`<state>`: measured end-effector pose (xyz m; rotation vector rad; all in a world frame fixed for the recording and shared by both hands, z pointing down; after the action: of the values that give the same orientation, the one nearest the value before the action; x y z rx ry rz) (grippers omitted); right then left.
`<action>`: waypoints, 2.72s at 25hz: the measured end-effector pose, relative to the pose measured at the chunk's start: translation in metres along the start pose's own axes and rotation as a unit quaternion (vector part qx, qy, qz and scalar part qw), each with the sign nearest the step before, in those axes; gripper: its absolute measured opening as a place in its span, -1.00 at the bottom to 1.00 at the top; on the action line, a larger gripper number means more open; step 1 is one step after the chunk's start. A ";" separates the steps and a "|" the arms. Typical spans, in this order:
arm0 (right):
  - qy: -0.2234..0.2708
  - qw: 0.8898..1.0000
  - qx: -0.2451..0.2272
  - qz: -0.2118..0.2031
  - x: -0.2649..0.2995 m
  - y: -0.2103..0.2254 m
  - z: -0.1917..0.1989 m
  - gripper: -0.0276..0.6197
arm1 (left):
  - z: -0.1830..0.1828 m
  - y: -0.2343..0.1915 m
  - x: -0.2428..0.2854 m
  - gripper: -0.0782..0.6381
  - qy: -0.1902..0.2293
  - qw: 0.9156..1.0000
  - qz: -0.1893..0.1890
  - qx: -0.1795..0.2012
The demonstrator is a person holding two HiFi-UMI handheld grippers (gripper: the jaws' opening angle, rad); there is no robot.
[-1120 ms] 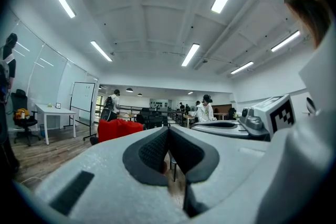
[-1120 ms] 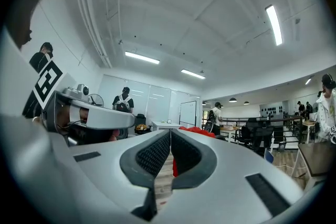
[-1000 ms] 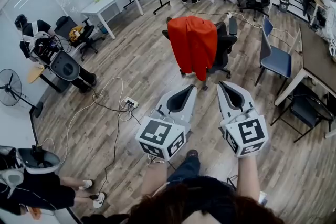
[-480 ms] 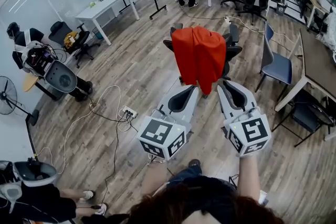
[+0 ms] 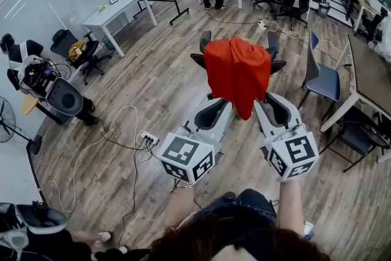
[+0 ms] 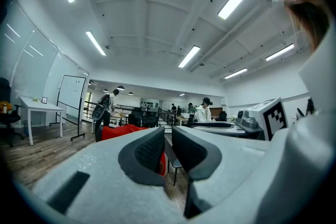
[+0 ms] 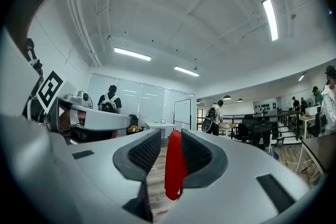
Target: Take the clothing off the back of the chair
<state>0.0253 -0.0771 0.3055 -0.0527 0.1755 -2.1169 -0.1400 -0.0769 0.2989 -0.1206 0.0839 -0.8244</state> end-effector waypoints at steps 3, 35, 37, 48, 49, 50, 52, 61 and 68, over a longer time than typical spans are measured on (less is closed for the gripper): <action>-0.006 1.000 0.001 0.007 0.009 0.003 0.003 -0.57 | 0.001 -0.013 0.006 -0.57 -0.005 1.000 0.004 -0.006; -0.098 0.992 0.074 -0.012 0.120 0.139 0.094 0.10 | 0.050 -0.162 0.135 0.28 -0.056 0.989 -0.028 -0.136; -0.105 0.991 0.085 -0.021 0.126 0.144 0.102 0.15 | 0.057 -0.169 0.142 0.32 -0.068 0.987 -0.026 -0.142; -0.141 0.980 0.107 -0.094 0.159 0.144 0.132 0.27 | 0.084 -0.189 0.177 0.46 -0.123 0.974 0.009 -0.189; -0.141 0.979 0.107 -0.100 0.162 0.143 0.134 0.27 | 0.086 -0.188 0.180 0.46 -0.127 0.973 0.014 -0.190; -0.141 0.979 0.106 -0.104 0.164 0.142 0.135 0.27 | 0.089 -0.187 0.183 0.46 -0.130 0.973 0.018 -0.191; -0.140 0.978 0.106 -0.112 0.169 0.141 0.135 0.27 | 0.092 -0.184 0.189 0.46 -0.136 0.971 0.027 -0.196; -0.138 0.976 0.100 -0.137 0.185 0.132 0.133 0.27 | 0.092 -0.159 0.211 0.46 -0.142 0.965 0.092 -0.202; -0.141 0.976 0.081 -0.145 0.184 0.126 0.128 0.16 | 0.083 -0.149 0.210 0.05 -0.140 0.971 0.095 -0.168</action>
<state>0.0490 -0.3125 0.4075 -0.2972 -0.1853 -2.3784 -0.0965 -0.3257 0.3959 -0.5399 -0.0327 -0.5891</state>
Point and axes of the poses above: the fingertips, and each gripper's own axes: x forward along the fingers, y to its right, z out of its underside, the point moved 7 cm from there along -x, backward along the fingers, and after that the axes turned 4 degrees about -x, right-handed, at the moved point
